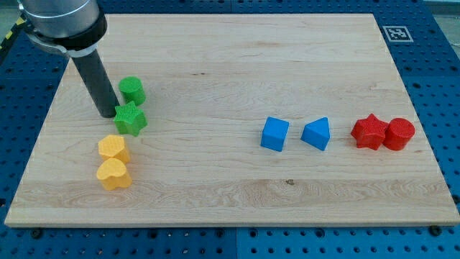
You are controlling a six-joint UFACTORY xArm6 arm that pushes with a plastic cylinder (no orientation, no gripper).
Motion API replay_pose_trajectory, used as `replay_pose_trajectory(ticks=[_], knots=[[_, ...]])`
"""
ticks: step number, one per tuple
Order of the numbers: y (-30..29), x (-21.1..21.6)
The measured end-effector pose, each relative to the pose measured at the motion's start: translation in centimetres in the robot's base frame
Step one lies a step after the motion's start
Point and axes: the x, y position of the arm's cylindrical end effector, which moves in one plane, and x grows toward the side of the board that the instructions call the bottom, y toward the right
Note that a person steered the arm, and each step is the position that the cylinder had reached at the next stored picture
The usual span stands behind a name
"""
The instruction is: Move your arm towards bottom left
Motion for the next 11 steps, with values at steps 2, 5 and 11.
replay_pose_trajectory(ticks=[2,5,11], knots=[[-3.9,0.9],[-4.4,7.8],[-6.3,11.0]])
